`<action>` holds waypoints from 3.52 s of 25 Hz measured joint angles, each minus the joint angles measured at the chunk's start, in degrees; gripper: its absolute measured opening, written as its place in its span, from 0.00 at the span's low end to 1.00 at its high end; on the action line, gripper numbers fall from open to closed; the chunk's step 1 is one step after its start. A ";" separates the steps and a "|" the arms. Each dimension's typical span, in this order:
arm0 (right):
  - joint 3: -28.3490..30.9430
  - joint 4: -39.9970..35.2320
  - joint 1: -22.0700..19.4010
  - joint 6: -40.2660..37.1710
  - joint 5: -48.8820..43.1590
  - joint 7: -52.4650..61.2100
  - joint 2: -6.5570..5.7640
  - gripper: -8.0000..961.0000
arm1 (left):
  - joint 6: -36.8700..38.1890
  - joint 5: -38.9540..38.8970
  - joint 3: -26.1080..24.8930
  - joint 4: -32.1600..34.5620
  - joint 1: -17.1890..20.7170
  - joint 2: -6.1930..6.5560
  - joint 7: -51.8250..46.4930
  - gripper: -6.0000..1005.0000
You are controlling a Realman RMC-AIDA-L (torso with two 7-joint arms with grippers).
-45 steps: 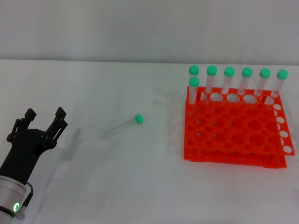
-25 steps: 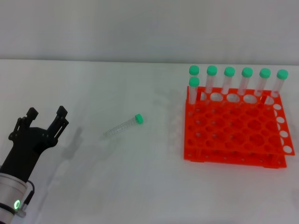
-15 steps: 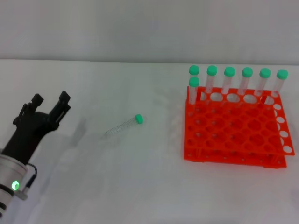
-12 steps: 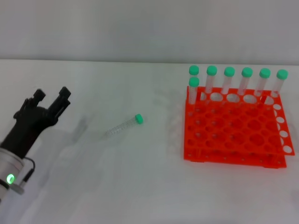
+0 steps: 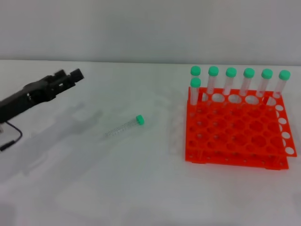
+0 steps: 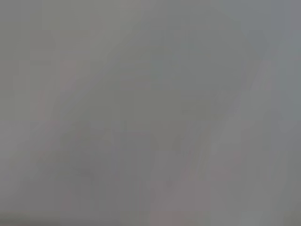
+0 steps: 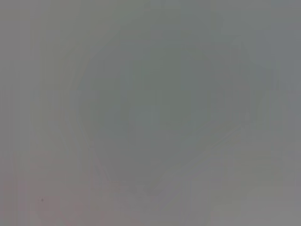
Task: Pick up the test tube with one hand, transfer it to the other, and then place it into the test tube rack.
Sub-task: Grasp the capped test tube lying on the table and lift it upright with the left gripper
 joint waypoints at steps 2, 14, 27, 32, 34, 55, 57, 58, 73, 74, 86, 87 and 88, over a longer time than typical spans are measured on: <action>-0.12 0.00 -0.06 0.00 0.00 0.00 -0.01 0.87 | 0.52 0.10 4.63 -2.53 -1.78 0.54 -4.80 0.88; -0.41 0.05 -0.01 0.20 -0.09 0.00 -0.02 0.87 | 5.38 20.04 9.20 -20.43 -16.62 0.45 -18.12 0.88; -0.40 0.16 0.37 0.19 -0.09 0.00 0.06 0.87 | -5.70 47.13 9.26 -22.79 -31.60 -3.75 -17.81 0.87; -0.40 0.18 0.38 0.13 -0.09 0.00 0.06 0.87 | -11.10 52.49 9.27 -22.54 -34.10 -7.27 -17.01 0.87; -0.40 0.18 0.37 0.07 -0.09 0.00 0.06 0.87 | -12.25 53.67 9.28 -22.47 -34.86 -8.23 -17.01 0.87; -0.40 0.78 0.62 0.03 -0.09 0.00 0.06 0.87 | -20.27 58.87 9.28 -16.35 -34.19 -10.10 -17.71 0.84; -0.40 0.79 0.63 0.09 -0.09 0.00 0.06 0.87 | -20.67 59.14 9.28 -15.83 -34.01 -10.11 -17.71 0.83; -0.40 0.79 0.64 0.11 -0.09 0.00 0.07 0.87 | -20.80 59.28 9.28 -15.65 -33.94 -10.12 -17.68 0.82; -0.40 0.80 0.85 0.19 -0.09 0.00 0.15 0.87 | -22.28 62.45 9.27 -13.69 -34.16 -10.22 -17.49 0.51; -0.40 0.80 0.87 0.16 -0.09 0.00 0.15 0.87 | -22.30 62.57 9.28 -13.63 -34.26 -10.21 -17.50 0.48; -0.40 0.80 0.90 0.02 -0.09 0.00 0.15 0.87 | -23.57 64.91 9.28 -11.59 -34.60 -10.20 -18.39 0.37; -0.40 0.80 0.90 0.02 -0.09 0.00 0.15 0.87 | -23.77 65.14 9.27 -11.39 -34.60 -10.20 -18.50 0.37; -0.40 0.80 0.90 0.03 -0.09 0.00 0.15 0.87 | -23.77 65.14 9.27 -11.39 -34.60 -10.20 -18.50 0.37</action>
